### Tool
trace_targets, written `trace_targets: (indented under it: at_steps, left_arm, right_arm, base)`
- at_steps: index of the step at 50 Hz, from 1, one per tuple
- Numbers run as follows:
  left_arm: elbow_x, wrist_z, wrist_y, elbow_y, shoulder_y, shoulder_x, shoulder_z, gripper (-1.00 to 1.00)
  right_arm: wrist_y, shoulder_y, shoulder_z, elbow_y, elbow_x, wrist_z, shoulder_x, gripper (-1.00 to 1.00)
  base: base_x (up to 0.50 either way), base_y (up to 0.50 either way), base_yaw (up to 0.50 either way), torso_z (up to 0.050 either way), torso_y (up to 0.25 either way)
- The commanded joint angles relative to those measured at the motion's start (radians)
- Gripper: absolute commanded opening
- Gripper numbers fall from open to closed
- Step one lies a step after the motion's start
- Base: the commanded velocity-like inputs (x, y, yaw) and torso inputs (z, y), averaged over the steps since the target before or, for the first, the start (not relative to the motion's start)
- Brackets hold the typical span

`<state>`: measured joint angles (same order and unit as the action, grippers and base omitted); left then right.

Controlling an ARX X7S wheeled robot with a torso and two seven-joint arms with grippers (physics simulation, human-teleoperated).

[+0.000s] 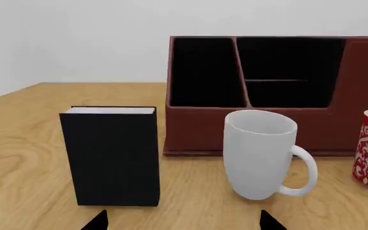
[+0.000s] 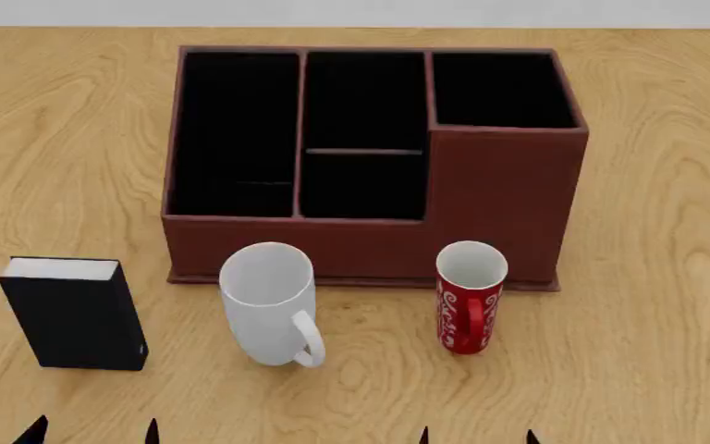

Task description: Pick up the white mug and place it to the right of the caddy.

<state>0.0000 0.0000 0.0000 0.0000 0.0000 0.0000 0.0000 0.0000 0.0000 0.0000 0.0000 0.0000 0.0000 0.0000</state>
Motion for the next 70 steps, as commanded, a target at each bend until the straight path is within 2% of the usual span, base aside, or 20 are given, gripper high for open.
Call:
trace_targets:
  at_steps: [1,2,3,4,7,10,19,26,31,46,54,70]
  left_arm:
    - [-0.010,-0.011,0.000,0.000,0.000,-0.010,0.000,1.00]
    - [-0.012,-0.013,-0.006,0.004,0.000,-0.009,0.010,1.00]
    - [-0.021,-0.018,-0.007,0.009,0.002,-0.015,0.017,1.00]
    - [-0.021,-0.018,-0.007,0.009,0.002,-0.015,0.017,1.00]
    - [-0.047,-0.019,-0.016,0.030,0.005,-0.028,0.034,1.00]
    - [-0.041,-0.046,-0.051,0.065,-0.002,-0.035,0.043,1.00]
    - [-0.045,-0.074,-0.138,0.232,0.002,-0.063,0.071,1.00]
    - [-0.081,-0.067,-0.255,0.308,-0.035,-0.082,0.082,1.00]
    - [-0.070,-0.091,-0.340,0.437,-0.048,-0.100,0.086,1.00]
    - [-0.096,-0.112,-0.588,0.623,-0.152,-0.133,0.102,1.00]
    - [-0.106,-0.123,-0.638,0.669,-0.171,-0.139,0.110,1.00]
    - [-0.120,-0.139,-0.626,0.686,-0.158,-0.147,0.111,1.00]
  right_arm:
    - [0.000,0.000,-0.013,0.000,0.000,0.013,0.009,1.00]
    - [0.015,0.000,-0.002,-0.006,0.046,0.001,0.008,1.00]
    - [0.015,-0.003,-0.029,-0.007,0.097,-0.078,0.032,1.00]
    - [0.034,-0.001,0.000,-0.009,0.079,0.004,0.017,1.00]
    - [0.013,0.007,-0.015,0.005,0.065,0.009,0.041,1.00]
    - [0.089,-0.010,-0.009,-0.084,0.141,-0.033,0.065,1.00]
    - [0.284,0.024,-0.017,-0.230,0.122,0.010,0.127,1.00]
    - [0.470,0.069,-0.016,-0.380,0.152,0.012,0.167,1.00]
    - [0.602,0.112,-0.022,-0.488,0.159,0.017,0.202,1.00]
    - [0.878,0.278,-0.019,-0.630,0.201,0.024,0.264,1.00]
    - [0.908,0.286,-0.017,-0.658,0.210,0.028,0.271,1.00]
    - [0.913,0.282,-0.013,-0.678,0.226,0.028,0.275,1.00]
  base:
    - [0.00,0.00,0.00,0.000,0.000]
    - [0.00,0.00,0.00,0.000,0.000]
    - [0.00,0.00,0.00,0.000,0.000]
    - [0.00,0.00,0.00,0.000,0.000]
    - [0.00,0.00,0.00,0.000,0.000]
    - [0.00,0.00,0.00,0.000,0.000]
    - [0.00,0.00,0.00,0.000,0.000]
    - [0.00,0.00,0.00,0.000,0.000]
    - [0.00,0.00,0.00,0.000,0.000]
    - [0.00,0.00,0.00,0.000,0.000]
    - [0.00,0.00,0.00,0.000,0.000]
    - [0.00,0.00,0.00,0.000,0.000]
